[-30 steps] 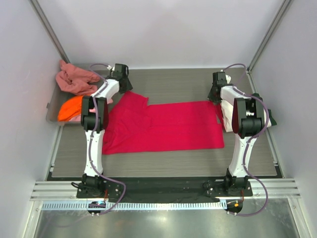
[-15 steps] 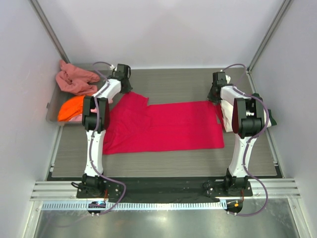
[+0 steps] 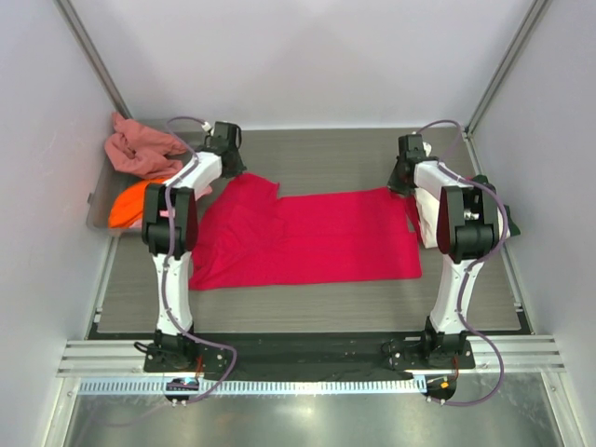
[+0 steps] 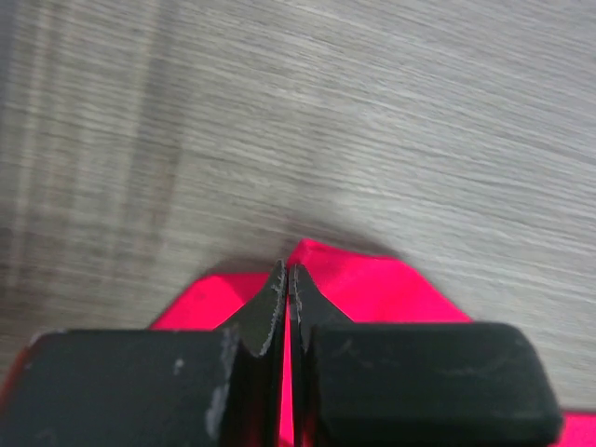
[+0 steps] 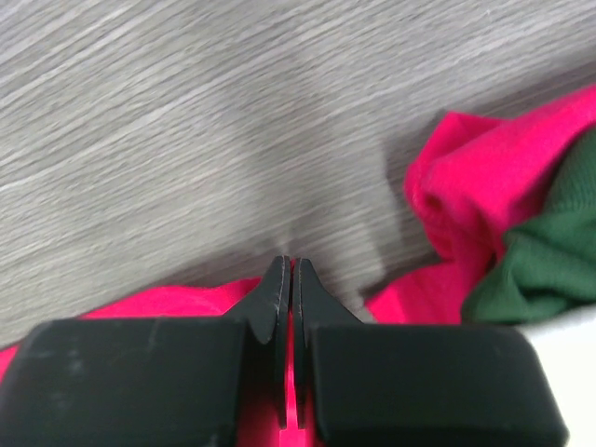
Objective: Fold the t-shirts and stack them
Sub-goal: Fold the tshirt
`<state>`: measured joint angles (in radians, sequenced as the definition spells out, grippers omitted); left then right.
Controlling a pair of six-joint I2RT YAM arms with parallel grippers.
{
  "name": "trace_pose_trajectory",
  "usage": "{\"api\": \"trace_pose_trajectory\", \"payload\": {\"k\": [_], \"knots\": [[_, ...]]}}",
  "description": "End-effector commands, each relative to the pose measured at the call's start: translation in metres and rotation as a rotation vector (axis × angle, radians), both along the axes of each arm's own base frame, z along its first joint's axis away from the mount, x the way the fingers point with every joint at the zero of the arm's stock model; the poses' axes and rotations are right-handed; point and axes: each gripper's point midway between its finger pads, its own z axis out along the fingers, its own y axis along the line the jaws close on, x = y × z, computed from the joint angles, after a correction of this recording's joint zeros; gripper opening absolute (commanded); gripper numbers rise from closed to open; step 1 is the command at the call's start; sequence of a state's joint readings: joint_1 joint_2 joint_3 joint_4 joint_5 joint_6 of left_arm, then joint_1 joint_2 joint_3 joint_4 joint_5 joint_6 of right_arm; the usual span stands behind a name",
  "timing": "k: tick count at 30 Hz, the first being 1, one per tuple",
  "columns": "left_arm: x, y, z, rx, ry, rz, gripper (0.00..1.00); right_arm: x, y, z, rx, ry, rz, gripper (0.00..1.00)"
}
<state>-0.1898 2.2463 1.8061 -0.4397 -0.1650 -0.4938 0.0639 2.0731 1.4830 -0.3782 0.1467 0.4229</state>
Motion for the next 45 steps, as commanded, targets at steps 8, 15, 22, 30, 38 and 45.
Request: {"api": "trace_pose_trajectory", "payload": {"k": [8,15,22,30,38,45], "knots": [[-0.017,0.000,0.076,-0.059,-0.214,-0.011,0.00,-0.006,-0.001,0.056,-0.004,-0.108,-0.040,0.01],[-0.048,-0.005,0.100,-0.083,-0.260,-0.020,0.00,-0.018,-0.001,0.062,0.002,-0.114,-0.048,0.01],[-0.090,-0.008,0.125,-0.067,-0.308,-0.034,0.00,-0.036,-0.007,0.064,-0.009,-0.109,-0.080,0.01],[-0.139,0.011,0.137,-0.025,-0.351,-0.002,0.00,-0.045,-0.019,0.085,-0.067,-0.138,-0.095,0.01],[-0.182,0.022,0.142,-0.004,-0.409,0.033,0.00,-0.061,-0.021,0.082,-0.071,-0.119,-0.095,0.01],[-0.209,0.025,0.154,-0.010,-0.459,0.044,0.00,-0.072,-0.026,0.082,-0.091,-0.117,-0.117,0.01]]}}
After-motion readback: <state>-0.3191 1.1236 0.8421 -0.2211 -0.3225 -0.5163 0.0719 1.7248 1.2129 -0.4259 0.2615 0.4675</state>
